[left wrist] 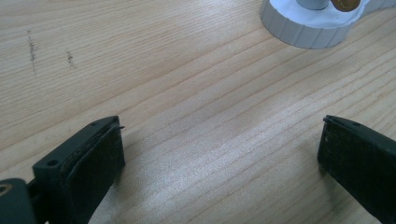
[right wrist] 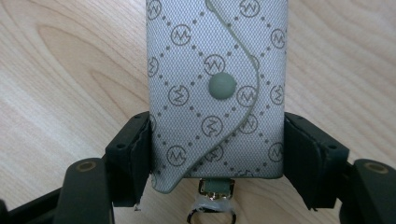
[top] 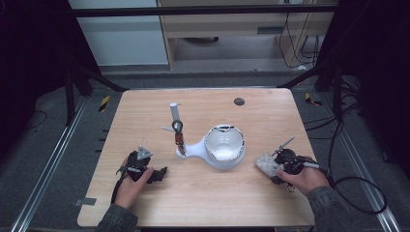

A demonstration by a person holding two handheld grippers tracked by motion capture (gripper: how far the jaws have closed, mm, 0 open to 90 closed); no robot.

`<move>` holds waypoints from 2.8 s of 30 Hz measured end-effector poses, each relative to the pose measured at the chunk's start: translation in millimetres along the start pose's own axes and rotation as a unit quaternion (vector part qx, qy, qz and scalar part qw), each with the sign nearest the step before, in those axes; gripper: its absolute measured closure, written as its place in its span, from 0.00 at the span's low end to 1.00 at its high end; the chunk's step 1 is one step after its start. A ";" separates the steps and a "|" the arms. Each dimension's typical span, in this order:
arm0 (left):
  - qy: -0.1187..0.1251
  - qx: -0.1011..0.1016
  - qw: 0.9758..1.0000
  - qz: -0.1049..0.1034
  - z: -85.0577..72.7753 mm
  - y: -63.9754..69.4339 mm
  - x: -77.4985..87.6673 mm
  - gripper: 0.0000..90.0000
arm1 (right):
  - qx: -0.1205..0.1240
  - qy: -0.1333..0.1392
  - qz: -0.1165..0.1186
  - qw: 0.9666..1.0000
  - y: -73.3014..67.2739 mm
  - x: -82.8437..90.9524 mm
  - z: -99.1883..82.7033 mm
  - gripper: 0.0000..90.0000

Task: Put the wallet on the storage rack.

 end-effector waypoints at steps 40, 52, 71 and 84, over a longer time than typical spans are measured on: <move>0.002 0.000 1.000 -0.005 0.5 1.0 -0.9 0.00 | 0.119 0.028 -0.049 0.991 -18.5 64.3 57.7 0.35; 0.001 -0.001 1.000 -0.007 0.6 1.0 -1.1 0.00 | 0.153 0.027 -0.057 0.986 -27.3 73.8 76.4 0.35; 0.003 0.000 1.000 -0.007 0.7 1.1 -1.3 0.00 | 0.191 0.027 -0.051 0.980 -47.7 75.9 96.4 0.35; 0.003 -0.001 1.000 -0.007 0.8 0.9 -1.3 0.00 | 0.211 0.016 -0.047 0.976 -59.9 68.6 111.1 0.35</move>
Point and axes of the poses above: each handheld gripper's, and its own axes: x roughly backward along the jaws, z roughly out of its top, y roughly to its right, the point moved 5 cm from there along -x, roughly forward along the jaws, and after that the axes turned 12 degrees about y, right-handed, at the moved point
